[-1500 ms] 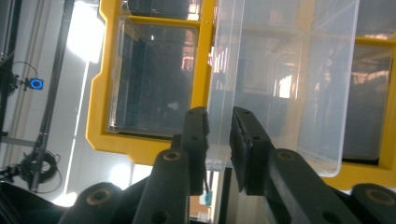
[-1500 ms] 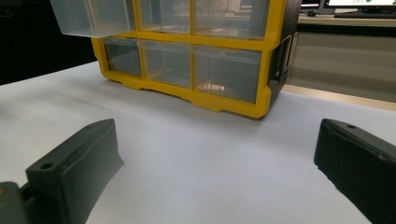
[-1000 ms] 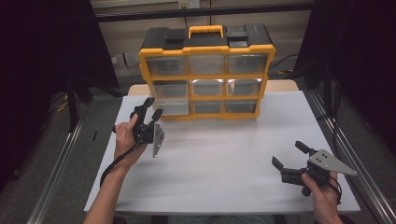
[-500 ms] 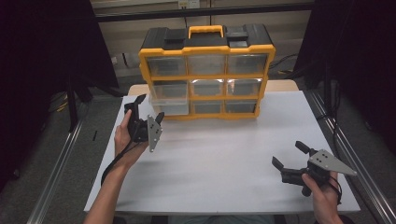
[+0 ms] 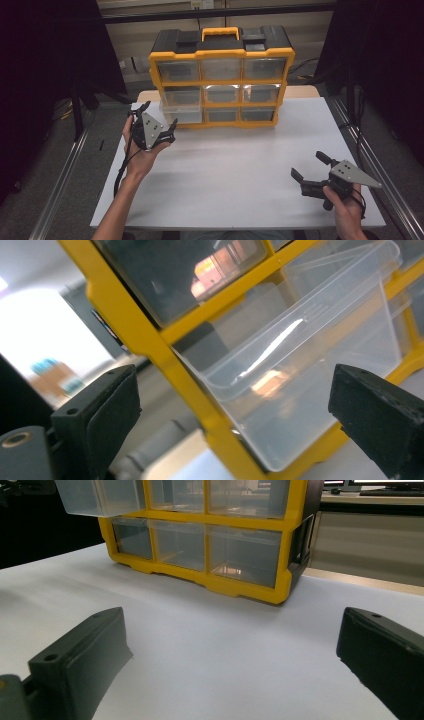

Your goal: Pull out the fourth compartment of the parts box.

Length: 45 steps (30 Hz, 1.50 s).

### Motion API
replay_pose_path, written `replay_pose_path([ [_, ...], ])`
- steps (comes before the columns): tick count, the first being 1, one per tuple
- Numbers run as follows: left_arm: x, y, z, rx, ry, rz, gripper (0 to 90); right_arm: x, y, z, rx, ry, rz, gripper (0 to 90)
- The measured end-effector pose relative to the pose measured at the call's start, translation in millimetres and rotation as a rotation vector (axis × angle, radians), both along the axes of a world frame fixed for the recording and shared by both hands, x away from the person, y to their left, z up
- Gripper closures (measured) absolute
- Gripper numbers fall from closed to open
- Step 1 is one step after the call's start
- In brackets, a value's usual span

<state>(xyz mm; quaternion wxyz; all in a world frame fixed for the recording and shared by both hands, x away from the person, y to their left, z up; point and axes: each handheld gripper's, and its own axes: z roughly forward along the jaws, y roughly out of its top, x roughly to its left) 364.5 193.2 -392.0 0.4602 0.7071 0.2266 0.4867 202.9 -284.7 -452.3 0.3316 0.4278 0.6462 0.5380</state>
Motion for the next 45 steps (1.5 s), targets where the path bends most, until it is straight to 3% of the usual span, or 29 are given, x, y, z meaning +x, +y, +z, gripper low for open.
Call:
replay_pose_path([
  [4, 3.1, 1.2, -1.8, -0.129, 0.091, 0.009, 3.5, -0.5, -0.4, 0.2, 0.000, 0.002, 0.005, 0.0],
  [6, 3.5, 2.9, -1.4, -0.139, 0.099, 0.028, 3.8, -0.6, -0.4, 0.3, 0.000, 0.002, 0.007, 0.0],
  [8, 4.1, 6.8, -1.7, -0.219, 0.137, 0.042, 3.9, -0.7, -0.5, 0.3, 0.001, 0.003, 0.007, 0.0],
  [9, 4.2, 8.6, -1.8, -0.234, 0.154, 0.038, 3.9, -0.7, -0.7, 0.3, 0.002, 0.004, 0.007, 0.0],
  [10, 4.2, 8.6, -1.8, -0.234, 0.154, 0.038, 3.9, -0.7, -0.7, 0.2, 0.003, 0.005, 0.006, 0.0],
  [12, 2.8, 10.7, -5.1, -0.297, 0.160, 0.033, 5.1, -0.4, -0.7, 0.2, 0.005, 0.008, 0.003, 0.0],
  [15, 0.8, 10.4, -9.4, -0.326, 0.167, 0.032, 5.5, 0.0, -0.3, -0.2, -0.001, 0.006, 0.004, 0.0],
  [18, -1.2, 9.7, -12.8, -0.337, 0.167, 0.041, 5.5, -0.2, 0.0, -0.2, 0.002, 0.010, 0.004, 0.0],
  [24, -13.6, 14.9, -27.9, -0.374, 0.204, 0.044, 4.2, 1.2, -1.7, -1.7, 0.002, 0.019, -0.009, 0.0],
  [25, -15.2, 15.9, -31.0, -0.358, 0.207, 0.052, 4.0, 1.4, -1.5, -2.0, 0.004, 0.026, -0.012, 0.0],
  [26, -17.8, 18.3, -37.7, -0.314, 0.218, 0.058, 4.0, 1.5, -1.8, -2.2, 0.001, 0.030, -0.010, 0.0],
  [28, -20.9, 21.3, -45.5, -0.317, 0.228, 0.068, 3.3, 1.9, -1.1, -2.5, -0.003, 0.029, -0.007, 0.0],
  [31, -27.4, 27.0, -54.5, -0.386, 0.248, 0.056, 3.6, 2.6, -0.4, -3.0, -0.009, 0.030, 0.003, 0.0],
  [35, -37.1, 28.3, -61.7, -0.403, 0.253, 0.055, 3.4, 2.3, -0.3, -3.4, -0.015, 0.036, 0.013, 0.0],
  [37, -40.4, 28.3, -61.1, -0.390, 0.286, 0.019, 3.1, 2.0, -0.8, -3.4, -0.011, 0.036, 0.011, 0.0],
  [39, -42.5, 27.6, -59.5, -0.384, 0.268, 0.007, 2.7, 1.8, -1.3, -3.4, -0.013, 0.032, 0.005, 0.0],
  [40, -48.9, 27.6, -55.1, -0.402, 0.260, -0.004, 2.8, 1.2, -1.5, -3.2, -0.007, 0.033, 0.001, 0.0],
  [43, -60.8, 28.7, -54.2, -0.370, 0.232, -0.018, 2.1, 1.0, -2.0, -3.2, -0.005, 0.034, -0.003, 0.0],
  [45, -67.1, 31.7, -54.5, -0.381, 0.249, -0.032, 2.0, 1.2, -2.0, -3.1, -0.008, 0.034, -0.002, 0.0],
])
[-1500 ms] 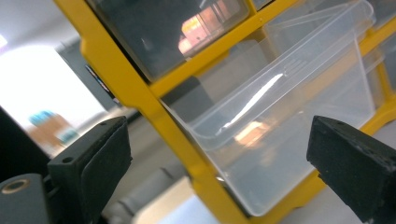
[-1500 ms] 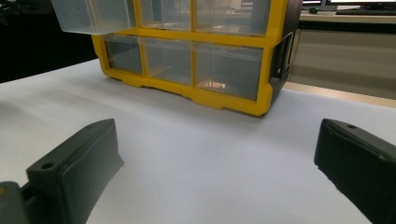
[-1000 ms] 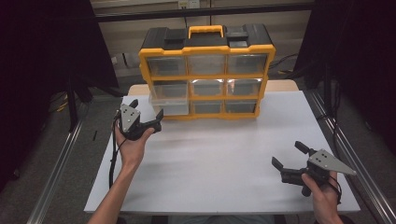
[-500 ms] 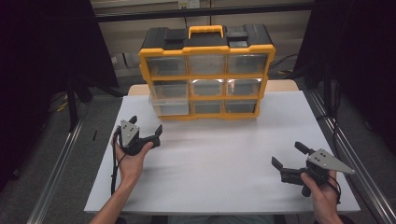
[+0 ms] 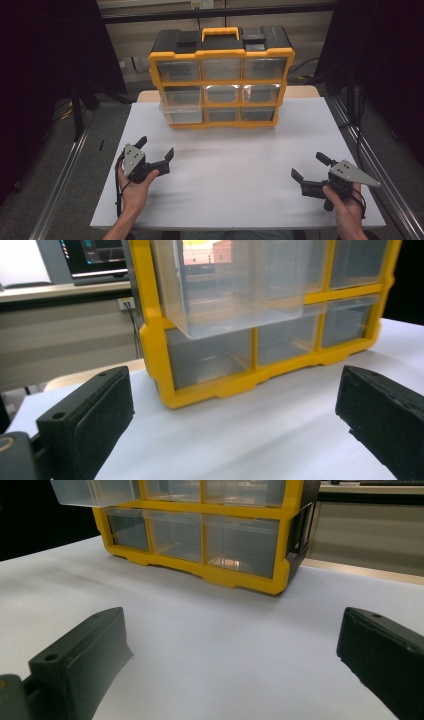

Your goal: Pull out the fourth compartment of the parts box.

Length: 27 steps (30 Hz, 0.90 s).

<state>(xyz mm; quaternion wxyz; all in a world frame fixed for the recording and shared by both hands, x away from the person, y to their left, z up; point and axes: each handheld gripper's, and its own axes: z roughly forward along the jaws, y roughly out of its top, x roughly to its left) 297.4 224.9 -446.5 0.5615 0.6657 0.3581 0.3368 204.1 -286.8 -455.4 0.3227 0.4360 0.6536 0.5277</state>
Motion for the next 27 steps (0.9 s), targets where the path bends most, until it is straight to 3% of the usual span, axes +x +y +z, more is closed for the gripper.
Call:
replay_pose_path([
  [3, -5.0, 3.8, 0.4, -0.018, 0.013, -0.001, 1.9, -0.1, 0.9, 0.2, 0.001, -0.004, -0.006, 0.0],
  [10, -27.5, 13.2, 2.9, 0.007, 0.024, 0.029, 1.3, -0.6, -0.3, 0.6, 0.004, -0.005, -0.009, 0.0],
  [12, -31.9, 16.4, 3.5, 0.019, 0.022, 0.008, 2.2, -0.7, -0.1, 0.6, 0.005, -0.007, -0.010, 0.0],
  [13, -34.2, 20.3, 2.1, -0.001, 0.043, 0.018, 2.2, -0.8, -0.3, 0.7, 0.005, -0.008, -0.008, 0.1],
  [17, -38.7, 29.7, -1.9, 0.007, 0.077, 0.029, 2.7, -1.1, -0.6, 0.8, 0.004, -0.012, -0.012, 0.1],
  [21, -45.8, 38.3, -4.2, 0.009, 0.077, 0.054, 3.2, -1.2, -0.9, 0.6, 0.003, -0.014, -0.014, 0.1],
  [25, -50.1, 43.2, -4.4, -0.014, 0.088, 0.069, 3.3, -1.6, -1.2, 0.8, 0.005, -0.011, -0.018, 0.1],
  [27, -53.9, 44.5, -1.4, 0.006, 0.062, 0.090, 3.6, -1.5, -0.9, 0.6, 0.000, -0.013, -0.017, 0.1],
])
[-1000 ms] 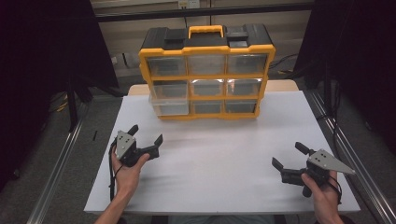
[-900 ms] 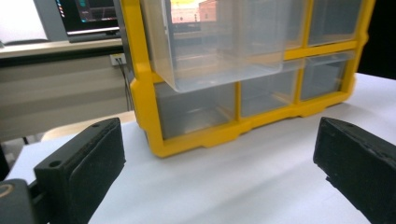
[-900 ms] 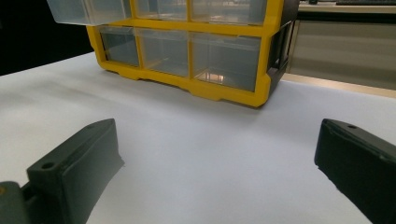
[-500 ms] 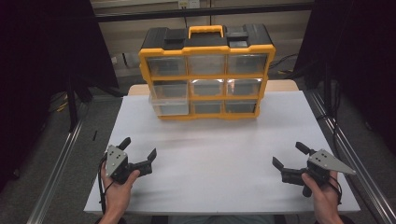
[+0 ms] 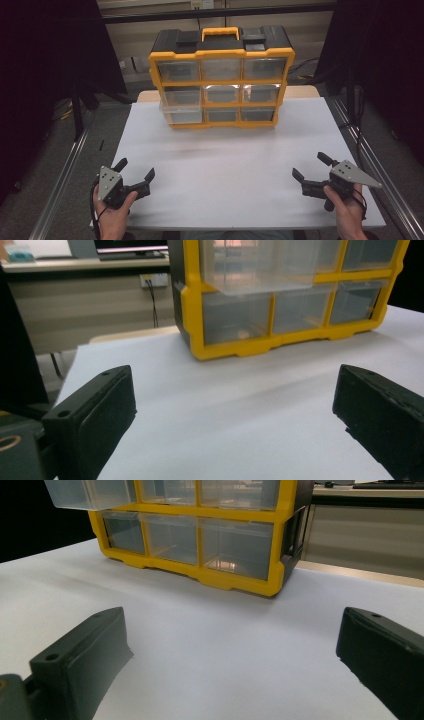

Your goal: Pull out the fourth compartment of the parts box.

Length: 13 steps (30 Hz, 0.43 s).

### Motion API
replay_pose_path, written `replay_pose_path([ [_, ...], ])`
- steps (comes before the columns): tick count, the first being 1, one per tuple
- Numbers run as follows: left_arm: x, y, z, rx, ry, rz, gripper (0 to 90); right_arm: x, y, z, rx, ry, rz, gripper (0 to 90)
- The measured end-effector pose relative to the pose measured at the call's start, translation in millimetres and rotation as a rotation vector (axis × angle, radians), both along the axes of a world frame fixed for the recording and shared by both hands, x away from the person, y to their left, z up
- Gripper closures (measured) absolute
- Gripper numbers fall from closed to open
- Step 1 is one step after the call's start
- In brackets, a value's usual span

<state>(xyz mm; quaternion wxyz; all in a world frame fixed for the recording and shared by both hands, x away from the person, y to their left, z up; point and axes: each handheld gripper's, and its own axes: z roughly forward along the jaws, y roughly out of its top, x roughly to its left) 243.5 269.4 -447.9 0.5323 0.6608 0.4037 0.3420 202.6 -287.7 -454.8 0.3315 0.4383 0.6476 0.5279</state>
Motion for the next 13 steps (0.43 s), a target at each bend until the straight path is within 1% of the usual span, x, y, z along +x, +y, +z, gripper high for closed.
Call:
replay_pose_path([
  [1, -0.8, -1.1, 1.0, -0.027, 0.008, -0.013, 3.6, 0.2, 0.0, 0.0, 0.002, 0.000, -0.002, 0.1],
  [2, 0.1, -1.1, 0.4, -0.030, 0.011, -0.023, 3.6, 0.6, -0.4, -0.1, 0.001, 0.002, -0.002, 0.1],
  [7, 5.3, 0.0, 0.2, -0.034, 0.016, 0.003, 3.6, 1.5, -0.7, -0.6, 0.006, 0.006, -0.004, 0.1],
  [10, 7.1, 0.8, -0.2, -0.051, 0.012, -0.001, 3.6, 1.4, -0.8, -0.5, 0.003, 0.006, -0.006, 0.1],
  [11, 6.7, 1.0, -0.3, -0.036, 0.020, 0.005, 3.5, 1.3, -0.9, -0.4, 0.002, 0.006, -0.005, 0.1],
  [13, 6.9, 1.0, -0.4, -0.037, 0.020, 0.002, 3.5, 1.3, -1.1, -0.4, 0.002, 0.005, -0.005, 0.1],
])
